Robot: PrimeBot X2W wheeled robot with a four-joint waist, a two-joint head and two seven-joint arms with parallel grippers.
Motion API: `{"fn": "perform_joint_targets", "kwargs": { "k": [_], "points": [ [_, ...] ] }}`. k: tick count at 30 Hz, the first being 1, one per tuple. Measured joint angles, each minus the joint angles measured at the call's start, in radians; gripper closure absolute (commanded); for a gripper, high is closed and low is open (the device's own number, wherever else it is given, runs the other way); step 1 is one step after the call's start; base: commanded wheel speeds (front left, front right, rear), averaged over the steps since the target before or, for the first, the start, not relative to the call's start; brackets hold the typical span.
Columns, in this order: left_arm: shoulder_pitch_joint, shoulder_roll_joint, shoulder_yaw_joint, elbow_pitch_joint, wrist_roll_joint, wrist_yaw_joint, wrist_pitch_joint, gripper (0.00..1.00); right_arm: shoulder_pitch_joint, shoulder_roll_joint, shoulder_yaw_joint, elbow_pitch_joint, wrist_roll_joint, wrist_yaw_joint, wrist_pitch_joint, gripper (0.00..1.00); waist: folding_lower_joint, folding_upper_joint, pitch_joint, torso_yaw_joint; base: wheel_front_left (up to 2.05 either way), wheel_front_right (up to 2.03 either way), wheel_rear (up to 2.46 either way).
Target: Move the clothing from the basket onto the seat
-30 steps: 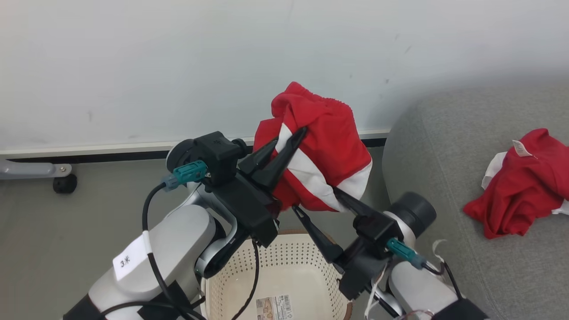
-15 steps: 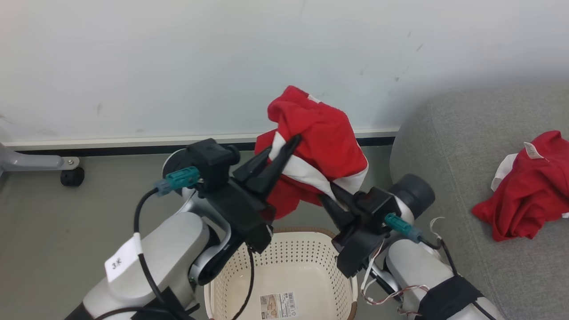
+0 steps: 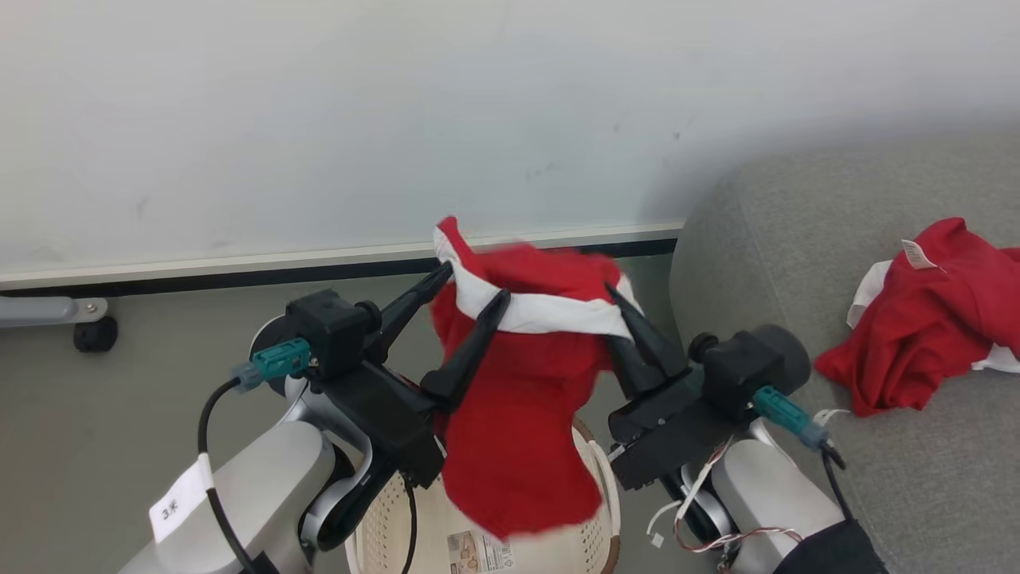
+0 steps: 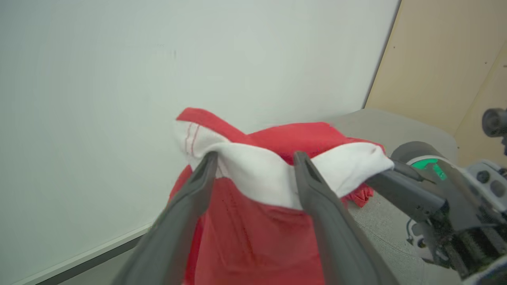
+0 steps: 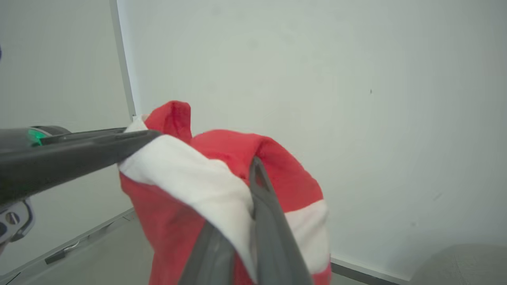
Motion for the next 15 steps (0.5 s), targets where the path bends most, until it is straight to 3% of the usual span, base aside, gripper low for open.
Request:
{"fn": "perform_joint_targets", "kwargs": {
  "k": [8,15],
  "points": [
    [0.046,0.027,-0.024,-0.087,0.007,-0.001,0.000,0.00,0.015,-0.006,-0.091,-0.108,0.005,-0.044,0.000,1.00,0.0000,0.0000,0.007,-0.050,0.00,0.00,0.00],
    [0.073,0.075,-0.032,-0.158,0.029,0.002,-0.003,0.00,0.072,-0.069,-0.166,-0.247,-0.017,-0.091,-0.003,1.00,0.0000,0.0000,0.020,-0.105,0.00,0.00,0.00]
  ]
}}
